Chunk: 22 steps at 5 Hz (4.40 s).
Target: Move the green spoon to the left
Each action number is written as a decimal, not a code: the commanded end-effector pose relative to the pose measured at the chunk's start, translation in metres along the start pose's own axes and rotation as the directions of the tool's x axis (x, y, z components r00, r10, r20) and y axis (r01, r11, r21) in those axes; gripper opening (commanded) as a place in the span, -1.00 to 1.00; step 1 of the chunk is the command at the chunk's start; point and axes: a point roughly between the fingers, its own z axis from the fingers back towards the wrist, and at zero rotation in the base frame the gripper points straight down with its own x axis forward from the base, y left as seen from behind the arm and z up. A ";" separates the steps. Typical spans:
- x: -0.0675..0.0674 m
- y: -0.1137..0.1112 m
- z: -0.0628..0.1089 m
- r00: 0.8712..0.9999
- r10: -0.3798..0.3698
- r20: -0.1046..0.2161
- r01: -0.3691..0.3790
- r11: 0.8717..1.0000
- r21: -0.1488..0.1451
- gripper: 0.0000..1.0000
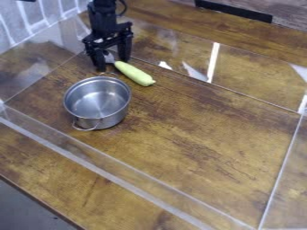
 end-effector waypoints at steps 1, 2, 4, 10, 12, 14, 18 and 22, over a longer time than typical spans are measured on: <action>0.000 -0.006 0.018 1.000 0.011 -0.014 -0.011 1.000 -0.029 1.00; -0.011 -0.010 0.019 0.997 0.061 -0.048 -0.062 0.998 -0.029 1.00; -0.030 -0.023 0.021 0.983 0.152 -0.106 -0.155 0.988 -0.020 1.00; -0.047 -0.026 0.120 0.923 0.309 -0.229 -0.334 0.939 -0.078 -1.00; -0.002 0.000 0.136 0.904 0.360 -0.232 -0.389 0.916 -0.093 -1.00; 0.028 0.045 0.143 0.924 0.317 -0.213 -0.345 0.932 -0.109 -1.00; 0.033 0.083 0.156 0.939 0.300 -0.171 -0.321 0.940 -0.115 -1.00; 0.024 0.115 0.145 0.924 0.357 -0.139 -0.373 0.922 -0.109 -1.00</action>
